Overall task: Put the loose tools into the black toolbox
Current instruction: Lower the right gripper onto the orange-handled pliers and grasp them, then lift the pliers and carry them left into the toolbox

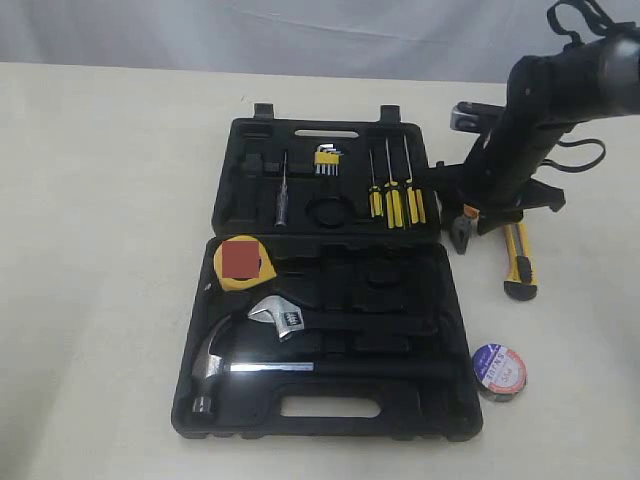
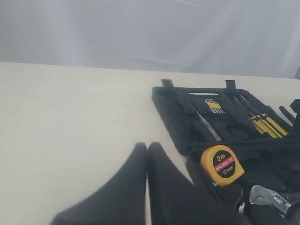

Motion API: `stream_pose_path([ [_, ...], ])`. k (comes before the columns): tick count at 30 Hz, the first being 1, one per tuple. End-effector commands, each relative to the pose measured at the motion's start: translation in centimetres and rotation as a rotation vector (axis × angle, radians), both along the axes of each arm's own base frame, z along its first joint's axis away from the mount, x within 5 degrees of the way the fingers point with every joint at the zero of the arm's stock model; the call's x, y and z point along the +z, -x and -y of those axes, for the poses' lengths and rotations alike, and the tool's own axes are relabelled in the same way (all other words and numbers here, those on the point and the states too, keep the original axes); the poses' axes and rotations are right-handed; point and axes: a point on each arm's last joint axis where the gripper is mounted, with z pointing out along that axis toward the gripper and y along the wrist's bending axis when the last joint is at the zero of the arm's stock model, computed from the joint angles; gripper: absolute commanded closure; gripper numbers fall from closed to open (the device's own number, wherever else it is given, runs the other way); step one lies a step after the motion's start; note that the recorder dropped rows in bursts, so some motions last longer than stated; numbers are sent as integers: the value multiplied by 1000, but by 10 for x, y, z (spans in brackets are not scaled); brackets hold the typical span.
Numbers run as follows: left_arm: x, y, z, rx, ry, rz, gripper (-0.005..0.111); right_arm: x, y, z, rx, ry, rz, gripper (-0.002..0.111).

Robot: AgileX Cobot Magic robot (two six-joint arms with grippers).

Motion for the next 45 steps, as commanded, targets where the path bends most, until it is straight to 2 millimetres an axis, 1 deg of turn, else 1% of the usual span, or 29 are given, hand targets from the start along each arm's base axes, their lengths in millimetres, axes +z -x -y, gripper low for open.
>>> stream_pose_path([
  [1, 1, 0, 0, -5, 7, -4, 107, -6, -1, 3, 22, 20, -3, 89],
  [3, 1, 0, 0, -5, 7, -4, 107, -6, -1, 4, 41, 31, -2, 106],
  [4, 1, 0, 0, -5, 7, -4, 107, -6, -1, 4, 53, 33, 0, 108],
  [9, 1, 0, 0, -5, 7, -4, 107, -6, -1, 4, 71, 37, 5, 109],
  [12, 1, 0, 0, -5, 7, -4, 107, 1, -2, 3, 63, 27, 26, 109],
  [14, 1, 0, 0, -5, 7, -4, 107, 9, -1, 3, 63, 26, 40, 109],
  [18, 1, 0, 0, -5, 7, -4, 107, 35, 3, 3, 62, 24, 73, 109],
  [22, 1, 0, 0, -5, 7, -4, 107, 66, 12, 4, 59, 17, 93, 109],
  [24, 1, 0, 0, -5, 7, -4, 107, 77, 20, 3, 61, 4, 71, 109],
  [27, 1, 0, 0, -5, 7, -4, 107, 86, 32, 2, 72, -21, -10, 109],
  [29, 1, 0, 0, -5, 7, -4, 107, 89, 38, 0, 87, -36, -59, 109],
  [30, 1, 0, 0, -5, 7, -4, 107, 89, 44, -3, 97, -37, -99, 109],
  [32, 1, 0, 0, -5, 7, -4, 107, 90, 52, -9, 120, -35, -124, 109],
  [38, 1, 0, 0, -5, 7, -4, 107, 94, 74, -46, 170, -108, -87, 109],
  [42, 1, 0, 0, -5, 7, -4, 107, 95, 83, -72, 228, -119, -98, 109],
  [45, 1, 0, 0, -5, 7, -4, 107, 95, 86, -87, 247, -115, -66, 109],
])
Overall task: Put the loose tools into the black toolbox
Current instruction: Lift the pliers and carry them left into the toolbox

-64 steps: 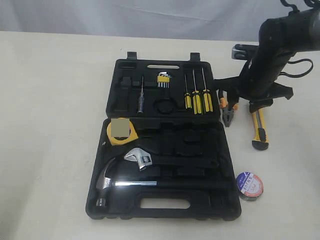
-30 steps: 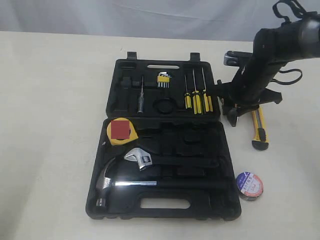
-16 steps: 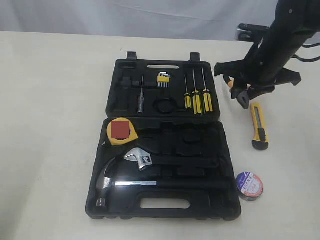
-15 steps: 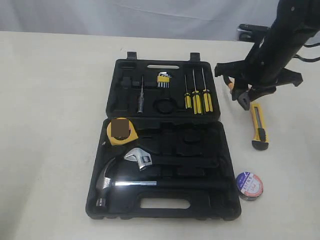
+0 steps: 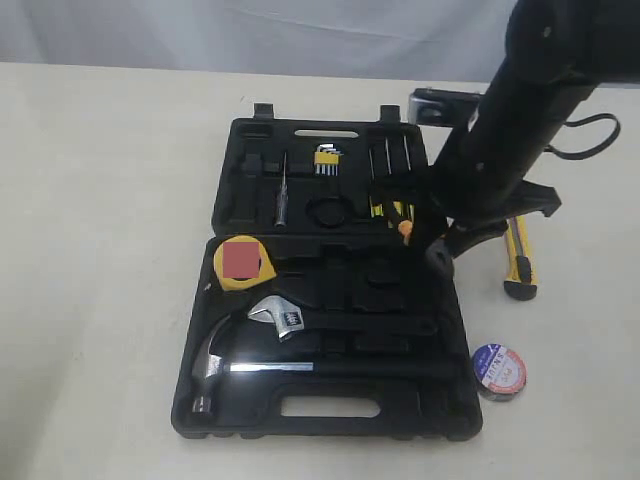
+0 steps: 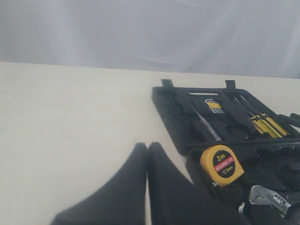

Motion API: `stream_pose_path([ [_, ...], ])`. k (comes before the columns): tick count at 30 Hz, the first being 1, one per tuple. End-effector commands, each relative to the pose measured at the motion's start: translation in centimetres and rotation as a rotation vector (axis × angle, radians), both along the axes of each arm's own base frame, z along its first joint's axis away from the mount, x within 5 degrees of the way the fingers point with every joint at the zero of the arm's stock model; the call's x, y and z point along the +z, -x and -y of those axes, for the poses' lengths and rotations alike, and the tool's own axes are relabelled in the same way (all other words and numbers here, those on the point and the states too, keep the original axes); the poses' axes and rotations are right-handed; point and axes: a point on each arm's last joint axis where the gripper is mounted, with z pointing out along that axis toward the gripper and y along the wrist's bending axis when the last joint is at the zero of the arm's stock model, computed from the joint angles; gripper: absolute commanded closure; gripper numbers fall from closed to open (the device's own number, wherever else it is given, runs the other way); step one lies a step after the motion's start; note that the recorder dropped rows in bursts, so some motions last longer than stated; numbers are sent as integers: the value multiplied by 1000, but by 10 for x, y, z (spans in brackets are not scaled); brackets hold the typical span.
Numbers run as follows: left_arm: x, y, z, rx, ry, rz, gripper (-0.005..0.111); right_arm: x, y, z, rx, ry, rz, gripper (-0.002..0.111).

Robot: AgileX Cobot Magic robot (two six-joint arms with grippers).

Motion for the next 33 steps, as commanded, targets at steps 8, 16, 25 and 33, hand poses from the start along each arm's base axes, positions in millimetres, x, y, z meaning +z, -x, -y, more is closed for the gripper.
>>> stream_pose_path([
  [8, 1, 0, 0, -5, 7, -4, 107, 3, 8, -16, -71, 53, 14, 109],
  [16, 1, 0, 0, -5, 7, -4, 107, -12, 21, -7, -144, 118, -80, 109],
  [25, 1, 0, 0, -5, 7, -4, 107, -18, 24, -13, -191, 43, -89, 109],
  [33, 1, 0, 0, -5, 7, -4, 107, -18, 18, -22, -185, -60, -42, 108],
])
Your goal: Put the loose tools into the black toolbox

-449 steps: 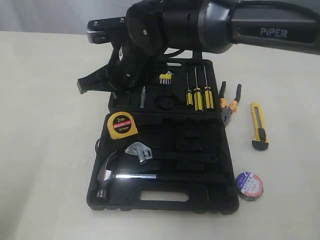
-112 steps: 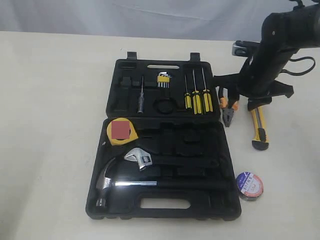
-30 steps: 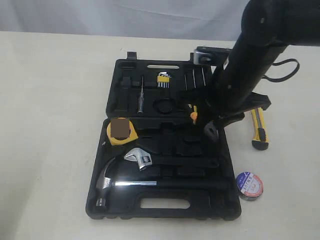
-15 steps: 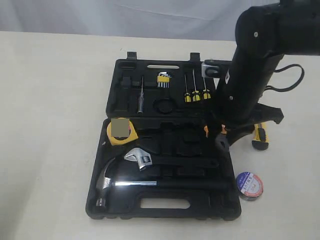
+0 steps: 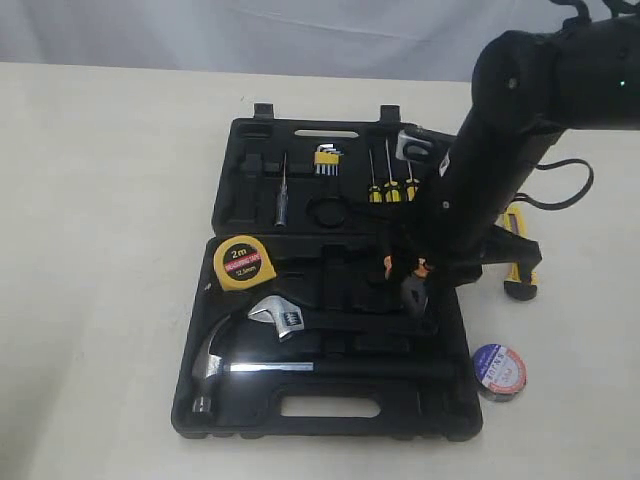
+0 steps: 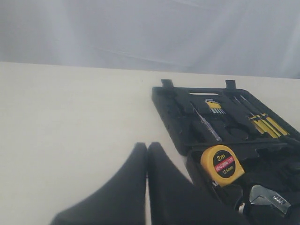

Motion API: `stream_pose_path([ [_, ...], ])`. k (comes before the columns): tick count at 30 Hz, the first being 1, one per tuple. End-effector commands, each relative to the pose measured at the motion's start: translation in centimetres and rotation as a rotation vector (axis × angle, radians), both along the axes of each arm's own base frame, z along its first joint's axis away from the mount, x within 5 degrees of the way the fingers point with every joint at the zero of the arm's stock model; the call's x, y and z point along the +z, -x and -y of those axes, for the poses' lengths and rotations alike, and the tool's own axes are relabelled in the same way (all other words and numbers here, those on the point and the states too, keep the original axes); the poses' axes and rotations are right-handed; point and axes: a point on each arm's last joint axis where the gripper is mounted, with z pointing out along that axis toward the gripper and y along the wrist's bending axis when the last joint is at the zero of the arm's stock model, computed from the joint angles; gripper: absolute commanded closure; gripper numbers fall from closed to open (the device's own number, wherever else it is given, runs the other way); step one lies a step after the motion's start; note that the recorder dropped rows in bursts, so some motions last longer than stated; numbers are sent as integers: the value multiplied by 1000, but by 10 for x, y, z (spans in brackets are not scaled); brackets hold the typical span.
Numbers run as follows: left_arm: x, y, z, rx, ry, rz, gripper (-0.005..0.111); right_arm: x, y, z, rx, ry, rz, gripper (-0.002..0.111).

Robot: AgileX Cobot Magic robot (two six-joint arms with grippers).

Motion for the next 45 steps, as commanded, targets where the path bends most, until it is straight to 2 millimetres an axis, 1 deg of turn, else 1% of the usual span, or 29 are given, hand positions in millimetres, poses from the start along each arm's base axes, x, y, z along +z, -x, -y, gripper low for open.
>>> stream_pose_path([
  [1, 1, 0, 0, -5, 7, -4, 107, 3, -4, -2, 39, -27, 59, 104],
  [5, 1, 0, 0, -5, 7, -4, 107, 3, -5, -2, 42, -33, 75, 58],
  [6, 1, 0, 0, -5, 7, -4, 107, 4, -6, -3, 53, -35, 89, 52],
  [7, 1, 0, 0, -5, 7, -4, 107, 4, -7, -3, 60, -36, 100, 50],
  [9, 1, 0, 0, -5, 7, -4, 107, 4, -7, -3, 64, -36, 105, 50],
  [13, 1, 0, 0, -5, 7, -4, 107, 12, -14, -3, 249, -10, 188, 52],
  [14, 1, 0, 0, -5, 7, -4, 107, 14, -15, -1, 314, 16, 204, 55],
  [16, 1, 0, 0, -5, 7, -4, 107, 18, -18, 1, 413, 66, 225, 64],
  [17, 1, 0, 0, -5, 7, -4, 107, 19, -20, 3, 487, 103, 240, 71],
  [18, 1, 0, 0, -5, 7, -4, 107, 20, -21, 6, 540, 137, 247, 74],
  [20, 1, 0, 0, -5, 7, -4, 107, 19, -22, 11, 634, 206, 255, 71],
  [21, 1, 0, 0, -5, 7, -4, 107, 19, -23, 13, 673, 237, 255, 67],
  [22, 1, 0, 0, -5, 7, -4, 107, 20, -23, 16, 727, 278, 257, 59],
  [24, 1, 0, 0, -5, 7, -4, 107, 20, -25, 20, 827, 338, 263, 49],
  [25, 1, 0, 0, -5, 7, -4, 107, 20, -26, 21, 873, 357, 271, 47],
  [31, 1, 0, 0, -5, 7, -4, 107, 21, -31, 20, 1076, 402, 333, 46],
  [36, 1, 0, 0, -5, 7, -4, 107, 15, -30, 21, 1234, 413, 280, 46],
  [41, 1, 0, 0, -5, 7, -4, 107, 0, -30, 15, 1381, 401, 235, 46],
  [45, 1, 0, 0, -5, 7, -4, 107, -18, -30, 4, 1495, 423, 184, 46],
])
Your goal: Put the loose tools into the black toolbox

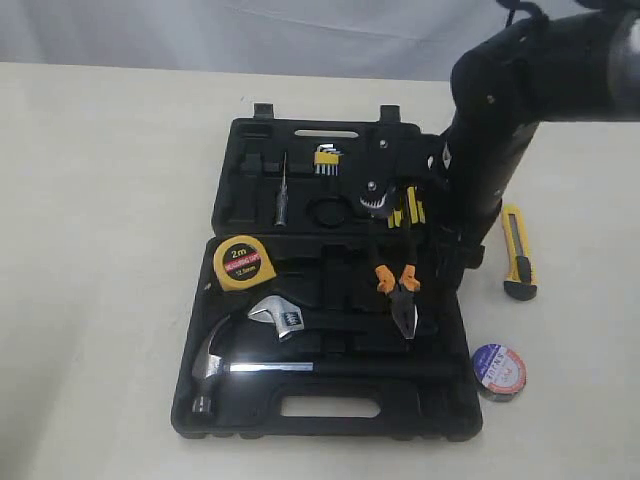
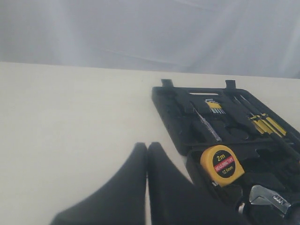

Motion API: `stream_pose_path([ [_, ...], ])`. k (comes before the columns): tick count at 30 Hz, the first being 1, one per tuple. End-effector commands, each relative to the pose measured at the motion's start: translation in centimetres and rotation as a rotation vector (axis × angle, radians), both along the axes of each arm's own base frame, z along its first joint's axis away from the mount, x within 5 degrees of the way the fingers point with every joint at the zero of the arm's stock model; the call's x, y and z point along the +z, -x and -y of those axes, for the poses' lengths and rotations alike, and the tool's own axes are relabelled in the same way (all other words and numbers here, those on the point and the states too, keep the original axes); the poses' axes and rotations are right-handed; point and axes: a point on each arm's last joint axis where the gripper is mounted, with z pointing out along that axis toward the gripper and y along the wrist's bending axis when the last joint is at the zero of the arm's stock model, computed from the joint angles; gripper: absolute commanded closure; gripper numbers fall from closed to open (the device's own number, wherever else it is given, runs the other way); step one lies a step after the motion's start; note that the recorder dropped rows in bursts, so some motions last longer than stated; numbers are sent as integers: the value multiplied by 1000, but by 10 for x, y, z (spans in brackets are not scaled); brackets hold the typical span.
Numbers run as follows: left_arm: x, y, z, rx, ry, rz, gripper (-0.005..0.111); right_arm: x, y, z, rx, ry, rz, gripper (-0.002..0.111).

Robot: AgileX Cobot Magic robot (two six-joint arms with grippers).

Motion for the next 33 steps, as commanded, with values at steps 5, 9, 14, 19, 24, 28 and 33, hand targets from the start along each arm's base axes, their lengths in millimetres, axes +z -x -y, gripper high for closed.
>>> stream_pose_path([
  [5, 1, 0, 0, -5, 7, -4, 107, -20, 4, -32, 261, 155, 4, 47],
  [9, 1, 0, 0, -5, 7, -4, 107, -18, 7, -48, 328, 184, 72, 57],
  [14, 1, 0, 0, -5, 7, -4, 107, -20, 10, -54, 347, 181, 74, 55],
  [19, 1, 0, 0, -5, 7, -4, 107, -23, 9, -55, 339, 180, 70, 48],
  [24, 1, 0, 0, -5, 7, -4, 107, -19, 8, -50, 331, 225, 81, 47],
  [28, 1, 0, 0, -5, 7, -4, 107, -14, 8, -50, 319, 221, 103, 47],
  [33, 1, 0, 0, -5, 7, -4, 107, -14, 4, -55, 345, 181, 152, 47],
])
